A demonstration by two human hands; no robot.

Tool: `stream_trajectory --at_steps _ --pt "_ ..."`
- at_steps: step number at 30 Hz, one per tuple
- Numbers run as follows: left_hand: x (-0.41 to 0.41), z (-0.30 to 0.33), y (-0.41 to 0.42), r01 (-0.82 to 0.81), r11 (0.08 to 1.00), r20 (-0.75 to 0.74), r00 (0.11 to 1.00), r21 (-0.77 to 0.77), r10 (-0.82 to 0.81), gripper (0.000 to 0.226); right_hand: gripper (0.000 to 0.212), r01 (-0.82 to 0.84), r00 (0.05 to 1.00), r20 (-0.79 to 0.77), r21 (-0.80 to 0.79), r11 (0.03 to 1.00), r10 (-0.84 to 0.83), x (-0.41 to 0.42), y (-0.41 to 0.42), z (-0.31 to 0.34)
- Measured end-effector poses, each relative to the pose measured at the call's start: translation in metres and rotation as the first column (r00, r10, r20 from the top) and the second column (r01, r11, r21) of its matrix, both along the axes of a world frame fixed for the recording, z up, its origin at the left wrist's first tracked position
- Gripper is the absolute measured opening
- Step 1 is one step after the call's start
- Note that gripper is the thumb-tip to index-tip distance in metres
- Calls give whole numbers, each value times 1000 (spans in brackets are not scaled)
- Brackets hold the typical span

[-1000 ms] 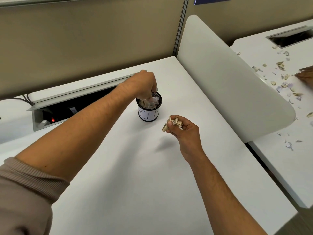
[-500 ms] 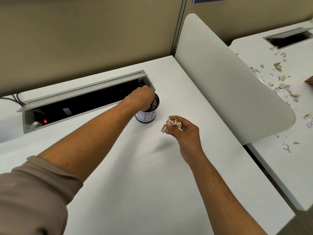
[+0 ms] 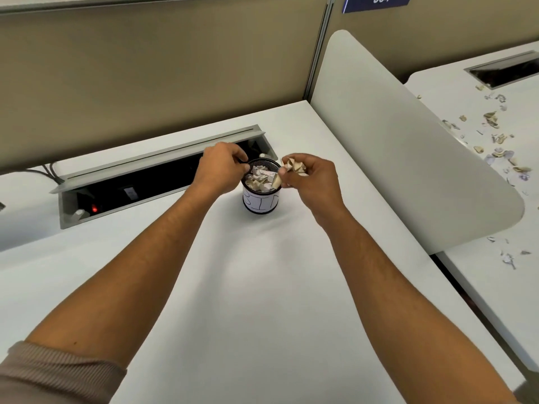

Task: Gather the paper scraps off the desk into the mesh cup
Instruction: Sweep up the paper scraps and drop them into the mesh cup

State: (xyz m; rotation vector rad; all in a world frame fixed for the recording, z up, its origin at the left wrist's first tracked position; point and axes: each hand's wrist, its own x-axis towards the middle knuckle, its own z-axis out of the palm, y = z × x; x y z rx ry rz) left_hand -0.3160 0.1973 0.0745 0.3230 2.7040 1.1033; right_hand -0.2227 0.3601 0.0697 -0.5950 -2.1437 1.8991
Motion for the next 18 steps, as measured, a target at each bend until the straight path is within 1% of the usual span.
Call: stream_trajectory --at_steps 2,3,5,8,9,10,12,15,18 --pt "5 -7 -1 -11 1000 89 996 11 10 23 19 -14 999 48 268 963 2 -15 -2 3" --pt "6 -10 -2 -22 999 110 994 30 18 26 20 -42 998 63 387 921 19 -21 -5 5" --pt "8 -13 -2 -50 996 121 992 78 40 27 27 -152 987 136 563 813 90 -33 -14 7" --pt "9 -13 -3 -81 991 144 987 111 65 26 34 -365 929 324 717 593 180 -42 -28 8" --pt "9 -12 -3 -84 989 154 986 119 66 26 35 -413 910 365 745 524 198 -43 -32 9" --pt "9 -12 -4 -85 988 159 985 126 64 26 36 -443 896 390 759 476 212 -44 -34 10" --pt "9 -10 -5 -82 988 159 985 130 61 25 39 -472 881 408 760 446 239 -46 -35 16" --pt "10 -9 -5 -86 987 164 984 133 64 26 50 -496 868 429 736 461 250 -47 -29 27" --pt "11 -10 -4 -97 984 181 981 147 69 27 50 -466 884 410 727 505 225 -48 -22 37"
